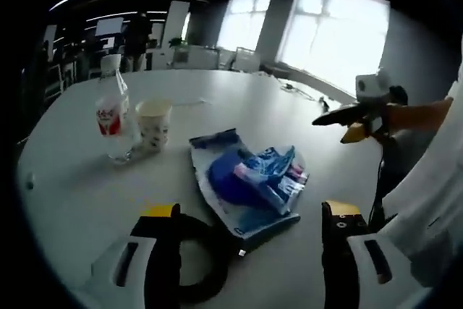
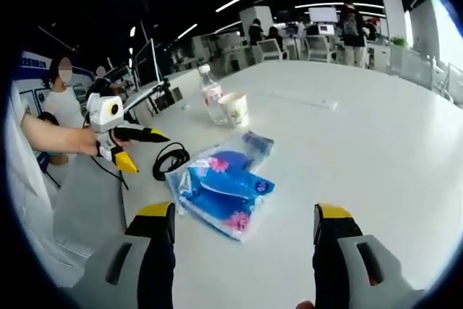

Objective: Arrange the tabletop items into an orderly group along one side of the table until the central work area is clear of visible clutter.

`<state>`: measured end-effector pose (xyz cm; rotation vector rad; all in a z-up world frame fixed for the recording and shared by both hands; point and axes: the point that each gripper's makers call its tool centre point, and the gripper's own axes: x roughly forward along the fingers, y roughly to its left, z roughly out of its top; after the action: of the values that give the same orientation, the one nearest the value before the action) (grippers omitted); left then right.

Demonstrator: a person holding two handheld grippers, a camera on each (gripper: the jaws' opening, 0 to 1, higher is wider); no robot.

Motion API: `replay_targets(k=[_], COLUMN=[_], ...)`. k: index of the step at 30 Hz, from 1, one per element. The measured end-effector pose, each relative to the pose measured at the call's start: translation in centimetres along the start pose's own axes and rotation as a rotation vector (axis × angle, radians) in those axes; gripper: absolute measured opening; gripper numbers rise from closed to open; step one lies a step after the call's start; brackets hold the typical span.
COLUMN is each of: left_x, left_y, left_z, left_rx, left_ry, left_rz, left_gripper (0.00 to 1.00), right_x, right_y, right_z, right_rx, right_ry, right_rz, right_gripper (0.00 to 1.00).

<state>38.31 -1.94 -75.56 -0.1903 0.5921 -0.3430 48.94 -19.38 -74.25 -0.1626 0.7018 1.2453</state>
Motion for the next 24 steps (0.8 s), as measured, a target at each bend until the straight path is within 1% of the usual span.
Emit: replay_targets(k=[1,3,5,8,11,14,16,18,19,21,24], left_x=[0.3,0.9,1.5,2.9,4.0,5.0,5.4,6.0,6.1,6.4,6.7], left_y=[0.0,-0.4,-0.5,-1.4,-2.1,-2.5,-2.8,-2.7,-2.7,-2.7,-2.6], left_z=[0.0,0.4,0.5,0.1,-0.3,-0.7,-1.0,-1.2,-1.3,-1.4,-1.7], left_rx=[-0.013,-0.051,-0.054,-0.064,-0.063,-0.089,-0.095,-0.096,-0.102,-0.139,-0.150], left_ry=[0.002,-0.011,-0.001,0.035,0.057,0.078,0.093,0.110,0.113,0.126,0.152], left_rz=[0.002,-0.004,0.000,-0.011,-0.020,-0.017,-0.025,-0.012,-0.010,-0.005,-0.006], left_gripper=[0.73,0.70,0.67,0.65,0.64,0.61,0.58,0.57,0.54,0.50,0.43], right_x=[0.2,0.6,0.9,1.6,2.0,2.4,2.7,3.1,3.2,3.6,4.2], right_y=[-0.1,-0.3,-0.4,-0.7,-0.9,-1.1,-1.0,-1.0,-1.0,-1.1,-1.4], right_z=[-0.1,-0.4,-0.6,-1.1,-1.5,-1.8,-1.8,-1.8,-1.9,-2.0,-2.3], right_rx=[0.004,0.017,0.023,0.042,0.066,0.081,0.094,0.098,0.099,0.106,0.128], right_ry=[0.001,0.005,0.005,0.008,0.013,0.014,0.009,0.009,0.012,0.015,0.018], right_rz=[-0.002,-0.005,-0.009,-0.023,-0.026,-0.031,-0.027,-0.018,-0.018,-0.023,-0.022], right_gripper=[0.74,0.72,0.71,0.66,0.64,0.60,0.57,0.56,0.55,0.53,0.47])
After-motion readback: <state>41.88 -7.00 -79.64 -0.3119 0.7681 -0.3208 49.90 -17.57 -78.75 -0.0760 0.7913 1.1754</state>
